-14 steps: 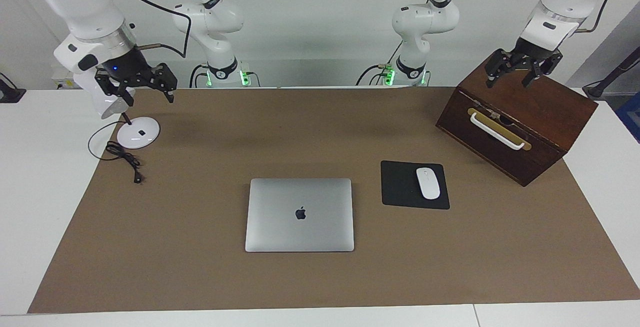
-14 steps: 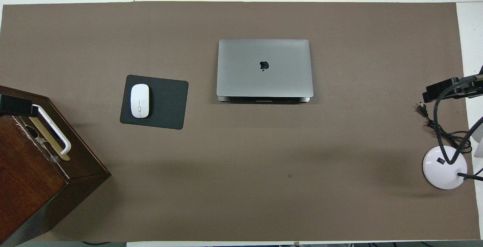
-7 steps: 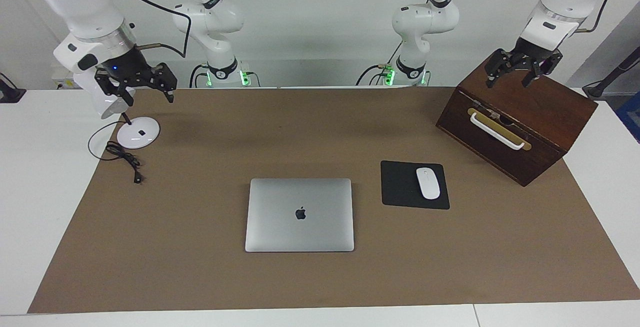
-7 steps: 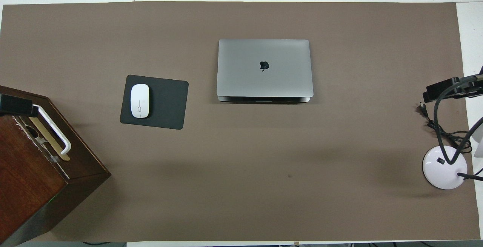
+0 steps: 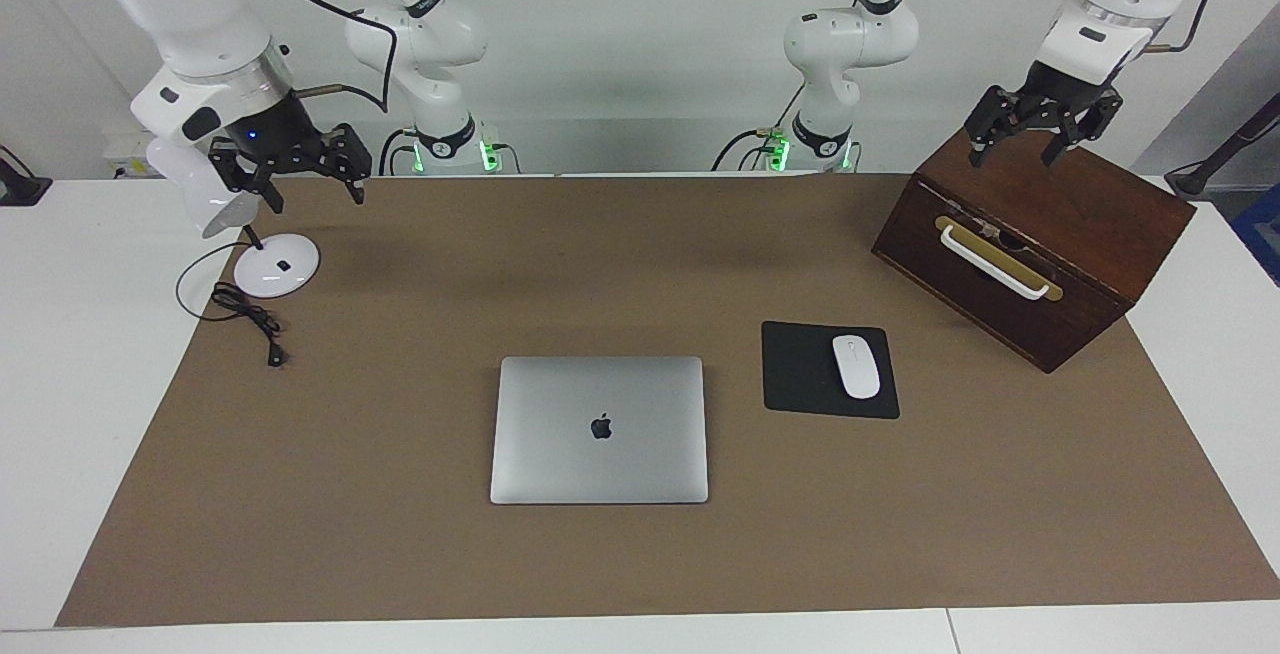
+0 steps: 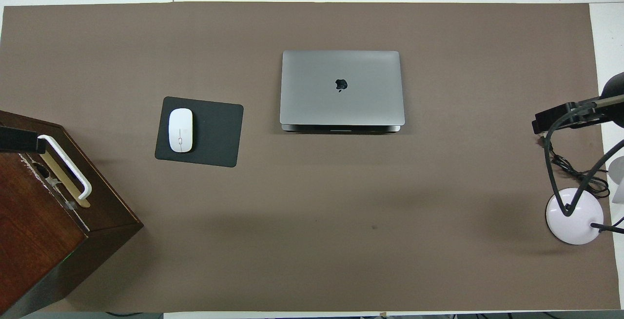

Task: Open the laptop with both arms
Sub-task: 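Move the right gripper toward the laptop while the left gripper advances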

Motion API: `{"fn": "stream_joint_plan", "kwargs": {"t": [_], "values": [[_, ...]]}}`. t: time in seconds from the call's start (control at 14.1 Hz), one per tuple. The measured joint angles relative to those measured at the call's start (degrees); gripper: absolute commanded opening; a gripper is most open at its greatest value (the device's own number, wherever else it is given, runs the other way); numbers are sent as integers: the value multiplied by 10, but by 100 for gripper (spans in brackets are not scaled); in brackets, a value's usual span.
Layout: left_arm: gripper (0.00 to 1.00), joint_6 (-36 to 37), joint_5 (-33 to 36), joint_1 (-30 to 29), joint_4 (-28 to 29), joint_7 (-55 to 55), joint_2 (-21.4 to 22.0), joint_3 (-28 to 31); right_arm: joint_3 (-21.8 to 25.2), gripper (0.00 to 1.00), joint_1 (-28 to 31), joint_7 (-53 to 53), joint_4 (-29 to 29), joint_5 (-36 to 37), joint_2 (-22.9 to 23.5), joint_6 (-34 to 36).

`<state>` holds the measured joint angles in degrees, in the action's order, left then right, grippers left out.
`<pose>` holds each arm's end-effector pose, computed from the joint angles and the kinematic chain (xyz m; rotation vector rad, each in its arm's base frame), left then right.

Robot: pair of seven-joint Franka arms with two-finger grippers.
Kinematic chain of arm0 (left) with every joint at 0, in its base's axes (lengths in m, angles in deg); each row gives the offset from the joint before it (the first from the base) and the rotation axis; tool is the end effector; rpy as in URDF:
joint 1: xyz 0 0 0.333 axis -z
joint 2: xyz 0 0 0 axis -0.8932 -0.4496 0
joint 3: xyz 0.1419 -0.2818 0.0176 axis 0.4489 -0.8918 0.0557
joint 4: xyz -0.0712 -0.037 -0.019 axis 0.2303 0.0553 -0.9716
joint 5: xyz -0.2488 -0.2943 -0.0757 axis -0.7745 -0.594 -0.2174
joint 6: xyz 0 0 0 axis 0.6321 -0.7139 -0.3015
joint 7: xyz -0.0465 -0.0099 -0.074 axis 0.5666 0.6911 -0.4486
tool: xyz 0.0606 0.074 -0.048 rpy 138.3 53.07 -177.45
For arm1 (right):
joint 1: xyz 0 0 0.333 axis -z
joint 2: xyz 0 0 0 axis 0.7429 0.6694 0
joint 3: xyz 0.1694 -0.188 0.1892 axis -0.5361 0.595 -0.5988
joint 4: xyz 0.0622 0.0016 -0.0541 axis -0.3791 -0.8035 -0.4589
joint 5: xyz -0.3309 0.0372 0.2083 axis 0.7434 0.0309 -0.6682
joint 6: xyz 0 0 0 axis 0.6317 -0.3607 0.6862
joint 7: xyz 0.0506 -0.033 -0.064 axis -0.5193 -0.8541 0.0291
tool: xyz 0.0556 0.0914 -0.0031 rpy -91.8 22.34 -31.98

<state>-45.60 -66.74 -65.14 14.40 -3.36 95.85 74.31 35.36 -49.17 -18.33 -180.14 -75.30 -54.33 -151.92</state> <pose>0.4986 -0.0068 0.6648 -3.1369 0.1092 -0.0346 0.5434 0.0088 0.6209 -3.1219 -0.1846 0.0720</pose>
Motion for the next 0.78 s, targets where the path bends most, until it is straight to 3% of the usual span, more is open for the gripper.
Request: {"fn": "stream_joint_plan", "kwargs": {"t": [0.07,0.14,0.21,0.78], "values": [[65,1,0,0,0,-1,6,1,0,100,0,0,0,-7,0,0],[7,1,0,0,1,-2,10,2,0,100,0,0,0,-16,0,0],[0,1,0,0,1,-4,12,3,0,100,0,0,0,-23,0,-1],[0,-39,-12,0,5,-11,13,2,-24,100,-8,9,0,-29,0,-13]]}}
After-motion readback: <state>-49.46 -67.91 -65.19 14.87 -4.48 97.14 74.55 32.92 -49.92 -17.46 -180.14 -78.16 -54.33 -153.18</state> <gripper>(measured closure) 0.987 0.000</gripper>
